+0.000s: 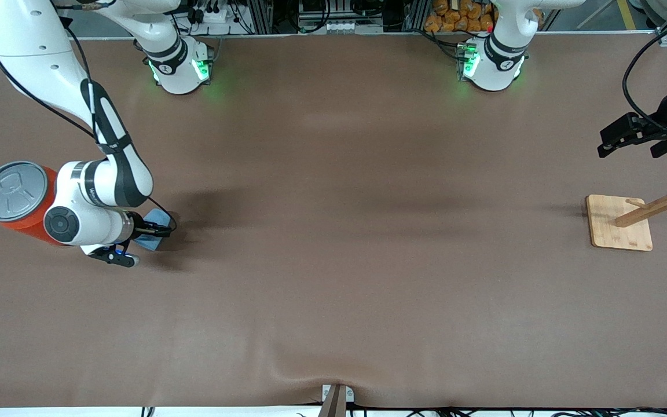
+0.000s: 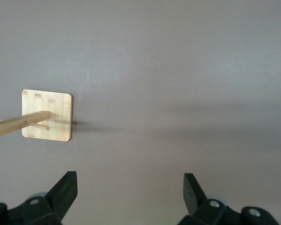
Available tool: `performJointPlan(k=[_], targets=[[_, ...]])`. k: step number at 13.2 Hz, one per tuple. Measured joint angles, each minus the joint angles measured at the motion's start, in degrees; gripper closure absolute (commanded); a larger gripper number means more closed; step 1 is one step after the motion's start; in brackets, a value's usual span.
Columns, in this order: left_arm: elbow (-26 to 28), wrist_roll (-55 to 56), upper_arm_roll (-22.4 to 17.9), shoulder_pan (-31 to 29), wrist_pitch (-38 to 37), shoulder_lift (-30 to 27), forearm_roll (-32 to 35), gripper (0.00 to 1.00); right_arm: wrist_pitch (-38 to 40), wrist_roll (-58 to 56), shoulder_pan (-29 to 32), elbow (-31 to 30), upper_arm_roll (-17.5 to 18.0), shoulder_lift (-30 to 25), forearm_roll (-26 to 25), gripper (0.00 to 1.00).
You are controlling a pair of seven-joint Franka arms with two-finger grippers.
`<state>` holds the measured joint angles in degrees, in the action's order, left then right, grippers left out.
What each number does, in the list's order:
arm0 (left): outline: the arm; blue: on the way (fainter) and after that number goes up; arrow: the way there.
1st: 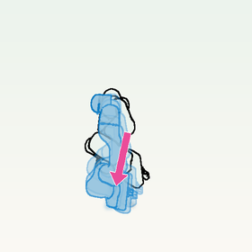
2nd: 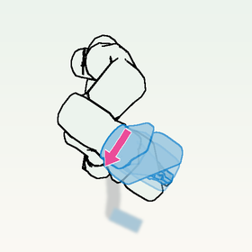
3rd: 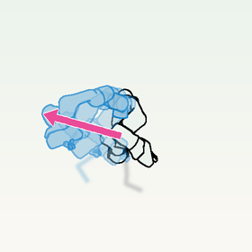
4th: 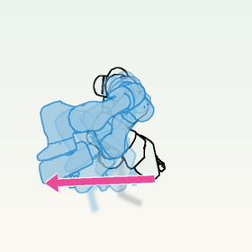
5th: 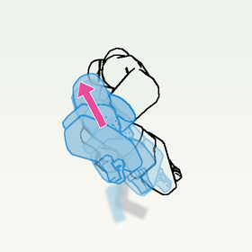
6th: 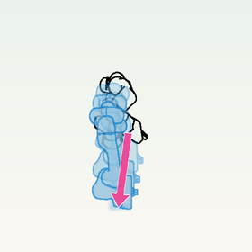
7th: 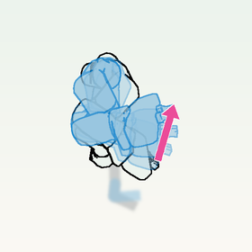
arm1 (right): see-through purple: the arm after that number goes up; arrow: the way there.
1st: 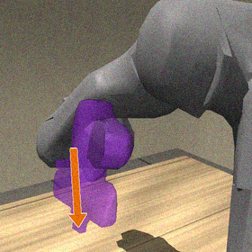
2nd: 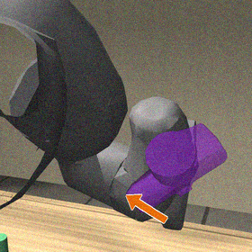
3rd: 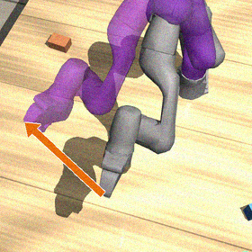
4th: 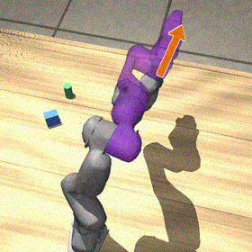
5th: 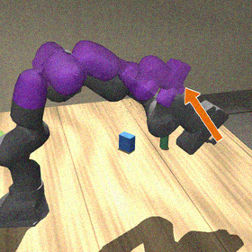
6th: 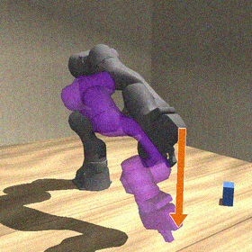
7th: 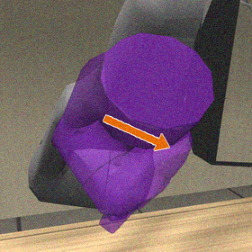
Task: Flip cup
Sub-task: 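Reach the right gripper down to the blue cup and grasp it, then lift the blue cup with the right gripper and carry it toward the table middle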
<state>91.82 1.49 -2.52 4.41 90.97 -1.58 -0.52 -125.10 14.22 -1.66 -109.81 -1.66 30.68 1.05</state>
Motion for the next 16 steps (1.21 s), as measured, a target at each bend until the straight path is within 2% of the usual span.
performJointPlan(k=[1, 2, 3, 6, 16], targets=[[0.0, 0.0, 0.02, 0.0, 0.0, 0.0, -0.07, 0.0, -0.86, -0.01, 0.0, 0.01, -0.01, 0.4, 0.0, 0.7], [0.0, 0.0, 0.03, 0.0, 0.0, 0.0, -0.28, 0.0, -1.02, -0.02, 0.0, 0.12, -0.01, 0.54, -0.03, 0.8], [0.0, 0.0, 0.03, 0.0, 0.0, 0.01, -0.49, 0.0, -1.01, -0.15, -0.02, 0.5, 0.02, 0.42, -0.16, 0.82], [0.0, 0.0, 0.04, 0.0, 0.0, 0.05, -0.63, 0.0, -1.53, -3.66, -0.4, 2.16, 0.27, 0.59, -2.54, 0.82], [0.01, 0.0, 0.04, 0.02, 0.0, 0.38, -0.65, 0.0, -1.47, -35.75, -3.26, 11.41, 0.47, 0.59, -3.28, 0.82]])
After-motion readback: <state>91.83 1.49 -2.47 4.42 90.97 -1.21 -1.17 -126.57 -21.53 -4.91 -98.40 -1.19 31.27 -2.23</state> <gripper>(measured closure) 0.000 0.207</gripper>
